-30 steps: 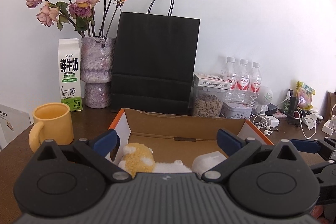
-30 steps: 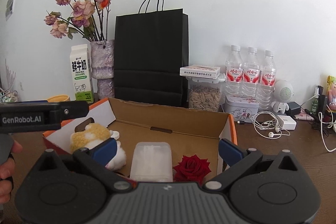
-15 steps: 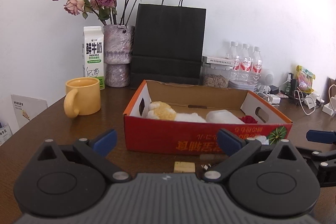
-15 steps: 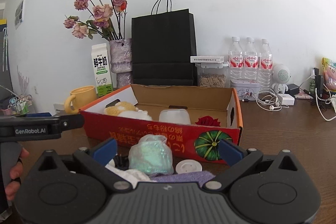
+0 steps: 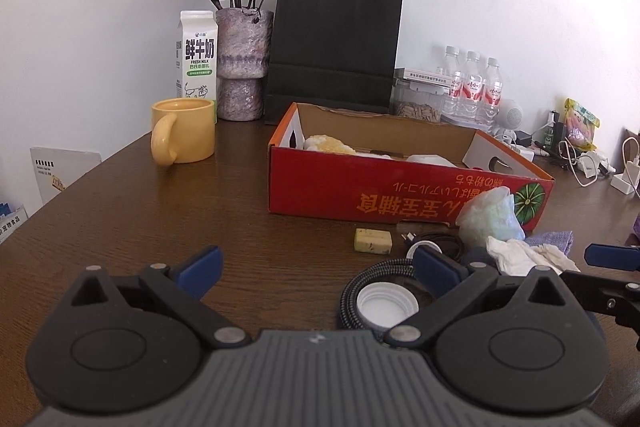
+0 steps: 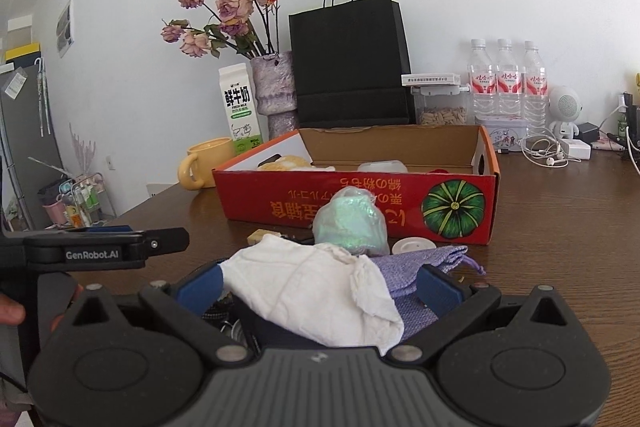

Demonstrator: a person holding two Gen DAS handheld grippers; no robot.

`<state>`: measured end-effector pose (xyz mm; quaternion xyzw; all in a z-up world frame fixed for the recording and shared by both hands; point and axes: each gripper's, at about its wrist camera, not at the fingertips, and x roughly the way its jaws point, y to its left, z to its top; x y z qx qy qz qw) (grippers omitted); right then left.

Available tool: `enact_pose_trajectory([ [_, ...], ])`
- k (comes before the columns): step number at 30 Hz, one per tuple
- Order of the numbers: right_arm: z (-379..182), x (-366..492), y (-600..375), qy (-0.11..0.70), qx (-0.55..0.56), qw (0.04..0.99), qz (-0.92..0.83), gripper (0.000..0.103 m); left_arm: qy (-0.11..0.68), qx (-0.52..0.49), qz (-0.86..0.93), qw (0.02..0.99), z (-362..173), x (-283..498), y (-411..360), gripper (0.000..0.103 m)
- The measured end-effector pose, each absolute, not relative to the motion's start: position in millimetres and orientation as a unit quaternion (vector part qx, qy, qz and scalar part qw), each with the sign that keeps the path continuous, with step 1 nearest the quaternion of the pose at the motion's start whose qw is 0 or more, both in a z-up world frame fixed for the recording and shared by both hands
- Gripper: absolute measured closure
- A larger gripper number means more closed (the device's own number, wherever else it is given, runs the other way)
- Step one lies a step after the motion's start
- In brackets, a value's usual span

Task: Organize objects
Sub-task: 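Grasp the white cloth with the right gripper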

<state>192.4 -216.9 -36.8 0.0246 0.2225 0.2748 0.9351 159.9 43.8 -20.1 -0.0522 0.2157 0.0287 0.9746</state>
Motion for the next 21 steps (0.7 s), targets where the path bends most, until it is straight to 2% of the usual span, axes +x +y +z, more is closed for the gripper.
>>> enact_pose_trajectory([
  [12,-49,214,-209,0.266,0.047,0.923,0.276,0.001,0.243,-0.076,0.002,0.967,-28,161,50,0.0],
  [16,-48,211,-208,0.259,0.037,0.926,0.273,0.013,0.249,-0.081,0.0,0.965,-29,163,50,0.0],
  [21,-46,210,-211,0.256,0.043,0.925,0.276,0.016,0.254,-0.085,-0.004,0.964,-30,164,50,0.0],
])
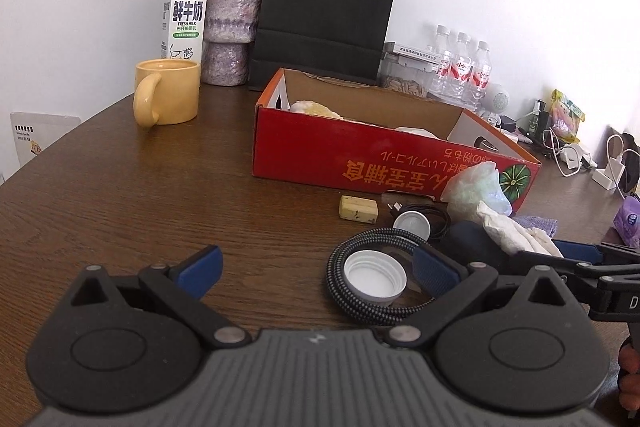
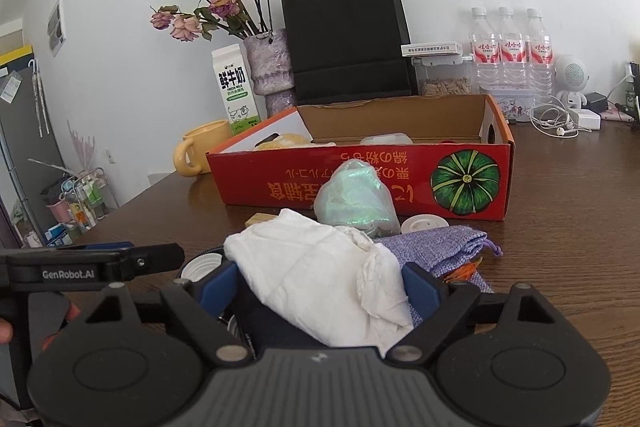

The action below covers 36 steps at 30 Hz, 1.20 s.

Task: Organize objects
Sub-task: 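Grasp the white cloth with the right gripper, then grasp the black braided cable with the left gripper while the right gripper holds the cloth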

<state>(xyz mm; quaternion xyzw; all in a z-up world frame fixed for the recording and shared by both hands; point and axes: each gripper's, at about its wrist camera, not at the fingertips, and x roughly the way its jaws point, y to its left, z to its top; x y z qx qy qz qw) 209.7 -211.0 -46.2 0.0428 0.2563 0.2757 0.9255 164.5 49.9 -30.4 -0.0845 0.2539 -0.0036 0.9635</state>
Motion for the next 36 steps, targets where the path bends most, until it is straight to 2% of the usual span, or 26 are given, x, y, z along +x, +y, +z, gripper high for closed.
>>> enact_pose_trajectory([
  [7,-43,203,-217,0.232,0.052,0.935,0.263,0.02,0.257,-0.086,-0.005,0.962,-32,165,49,0.0],
  [23,-36,192,-232,0.178,0.061,0.956,0.223,0.021,0.281,-0.054,-0.044,0.957,-31,168,23,0.0],
  [36,-36,189,-244,0.166,0.076,0.961,0.208,0.021,0.352,-0.007,-0.034,0.936,-36,207,-11,0.0],
])
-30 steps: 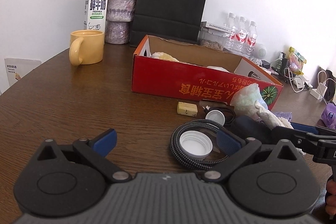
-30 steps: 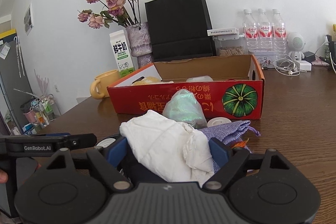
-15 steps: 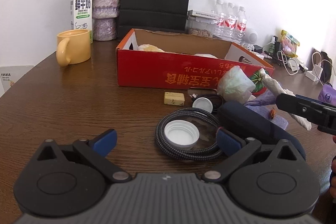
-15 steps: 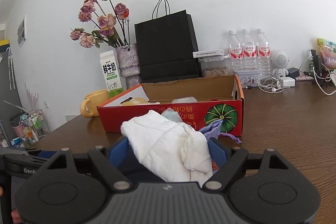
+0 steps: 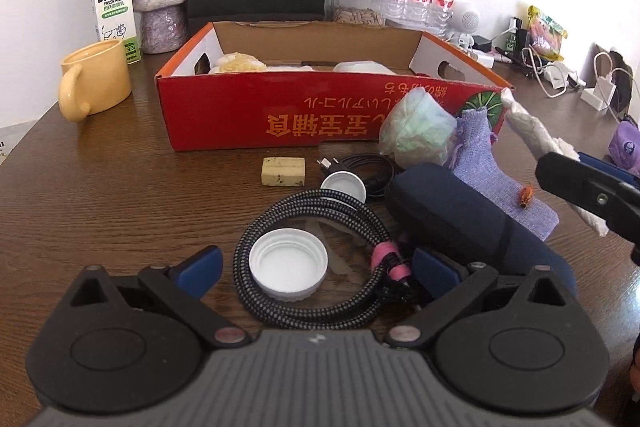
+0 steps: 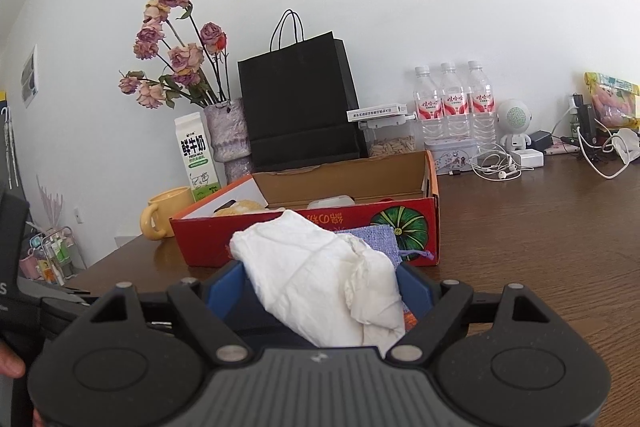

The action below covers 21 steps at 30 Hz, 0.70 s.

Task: Organize objects
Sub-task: 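Grasp the black braided cable with the left gripper while the right gripper holds the cloth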

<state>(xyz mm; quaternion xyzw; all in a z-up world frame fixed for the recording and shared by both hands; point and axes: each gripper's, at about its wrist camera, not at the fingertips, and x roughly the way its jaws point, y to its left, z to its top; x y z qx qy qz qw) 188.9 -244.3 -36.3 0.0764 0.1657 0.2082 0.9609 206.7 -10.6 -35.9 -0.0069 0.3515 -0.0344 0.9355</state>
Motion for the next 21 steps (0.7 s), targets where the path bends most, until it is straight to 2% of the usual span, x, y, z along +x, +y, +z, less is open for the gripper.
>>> enact_pose_trajectory([
  [12,-36,187,-244,0.161,0.076,0.96,0.215,0.021,0.347,0.008,-0.003,0.938,-47,204,-19,0.0],
  [13,-36,187,-244,0.161,0.076,0.96,0.214,0.021,0.345,0.007,-0.003,0.939,-46,202,-19,0.006],
  [21,-36,187,-244,0.161,0.077,0.961,0.213,0.021,0.332,-0.006,0.008,0.943,-37,187,-14,0.01],
])
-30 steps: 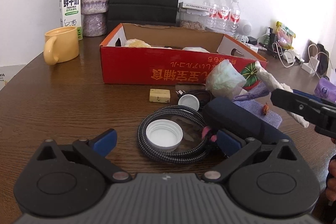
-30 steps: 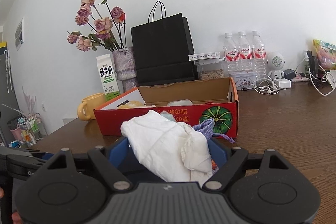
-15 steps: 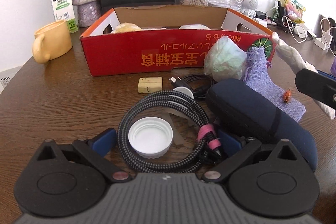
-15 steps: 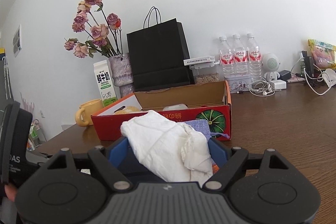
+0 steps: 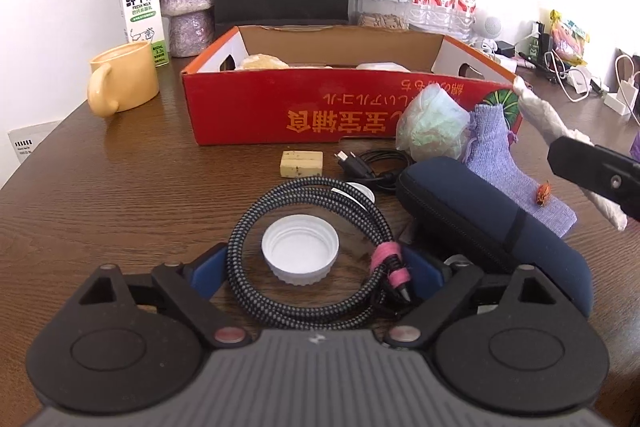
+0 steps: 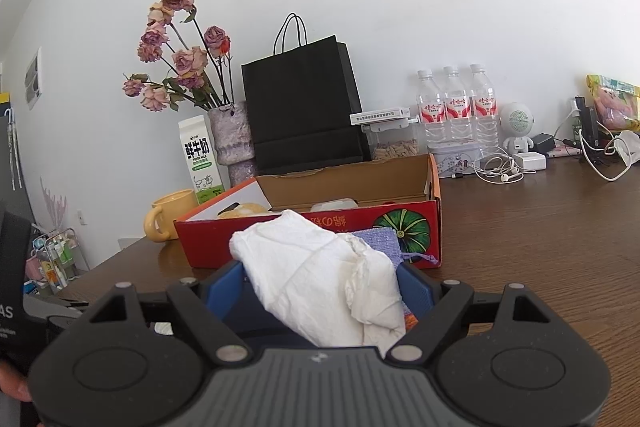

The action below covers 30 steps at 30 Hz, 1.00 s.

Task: Organize objects
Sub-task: 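Grasp the black braided cable with the left gripper while the right gripper holds the cloth, then carry the cable and cloth into the red box and open both grippers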

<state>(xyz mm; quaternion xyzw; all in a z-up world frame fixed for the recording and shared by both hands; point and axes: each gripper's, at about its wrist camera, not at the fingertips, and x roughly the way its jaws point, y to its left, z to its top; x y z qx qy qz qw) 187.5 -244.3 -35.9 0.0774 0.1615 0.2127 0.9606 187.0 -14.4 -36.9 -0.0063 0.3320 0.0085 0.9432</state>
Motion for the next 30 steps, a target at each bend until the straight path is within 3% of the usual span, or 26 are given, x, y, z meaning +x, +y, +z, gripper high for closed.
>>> enact_pose_trajectory([
  [30,-18,190,-232,0.141,0.037,0.968,0.202,0.021,0.25,-0.046,0.01,0.967,16,180,15,0.011],
])
